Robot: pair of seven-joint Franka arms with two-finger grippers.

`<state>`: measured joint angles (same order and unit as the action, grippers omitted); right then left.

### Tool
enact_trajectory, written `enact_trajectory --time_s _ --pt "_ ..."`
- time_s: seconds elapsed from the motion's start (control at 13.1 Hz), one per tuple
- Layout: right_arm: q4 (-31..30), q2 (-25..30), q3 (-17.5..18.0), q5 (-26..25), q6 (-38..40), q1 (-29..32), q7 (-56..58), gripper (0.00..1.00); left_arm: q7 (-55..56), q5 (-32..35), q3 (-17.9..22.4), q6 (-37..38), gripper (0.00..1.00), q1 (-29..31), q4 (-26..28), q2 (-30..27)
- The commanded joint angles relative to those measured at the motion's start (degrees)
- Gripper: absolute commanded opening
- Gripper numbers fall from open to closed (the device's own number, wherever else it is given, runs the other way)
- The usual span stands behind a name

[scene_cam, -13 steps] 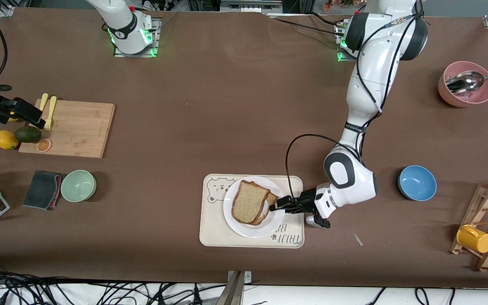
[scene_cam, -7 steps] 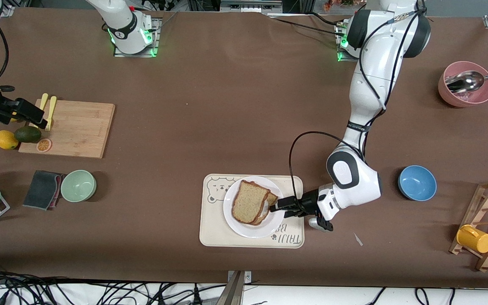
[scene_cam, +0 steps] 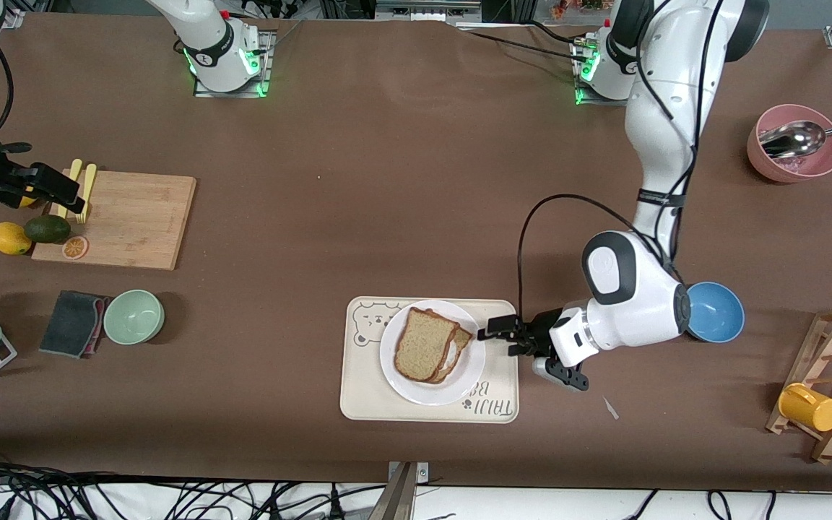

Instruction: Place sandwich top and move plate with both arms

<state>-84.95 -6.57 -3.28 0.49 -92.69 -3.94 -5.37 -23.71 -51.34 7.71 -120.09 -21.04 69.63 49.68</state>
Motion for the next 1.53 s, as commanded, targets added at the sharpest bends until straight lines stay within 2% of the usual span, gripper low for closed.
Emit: enact_trajectory --time_s 0.0,0.31,0.61,0.99,1.22,1.37,1.45 --pt "0.58 -0.72 -0.06 0.22 0.93 0.34 1.15 1.0 7.24 13.22 0.29 6.5 1.0 0.29 3.76 -6.6" --pt "0.66 -0.73 0.12 -0.13 0.93 -0.1 0.89 1.0 16.22 32.66 0.37 16.53 1.0 0.73 3.76 -13.62" --pt "0.67 -0.11 0.03 -0.14 1.1 0.07 1.24 1.0 20.19 47.35 0.46 25.92 1.0 0.82 3.76 -21.09" --pt "0.75 -0.11 0.21 0.39 2.16 -0.01 0.89 1.0 21.52 50.09 0.46 37.26 1.0 4.59 3.85 -31.64" --pt "0.75 -0.11 0.38 0.31 2.25 -0.28 0.62 1.0 21.34 53.0 0.11 40.89 1.0 4.69 4.54 -36.22" --pt "0.75 -0.11 0.56 0.39 2.25 -0.37 0.71 1.0 21.34 53.09 0.2 38.71 1.0 4.69 9.79 -40.77" --pt "0.75 -0.02 0.56 0.39 2.51 -0.37 0.62 1.0 21.08 52.49 0.02 34.17 1.0 6.08 14.96 -43.67"
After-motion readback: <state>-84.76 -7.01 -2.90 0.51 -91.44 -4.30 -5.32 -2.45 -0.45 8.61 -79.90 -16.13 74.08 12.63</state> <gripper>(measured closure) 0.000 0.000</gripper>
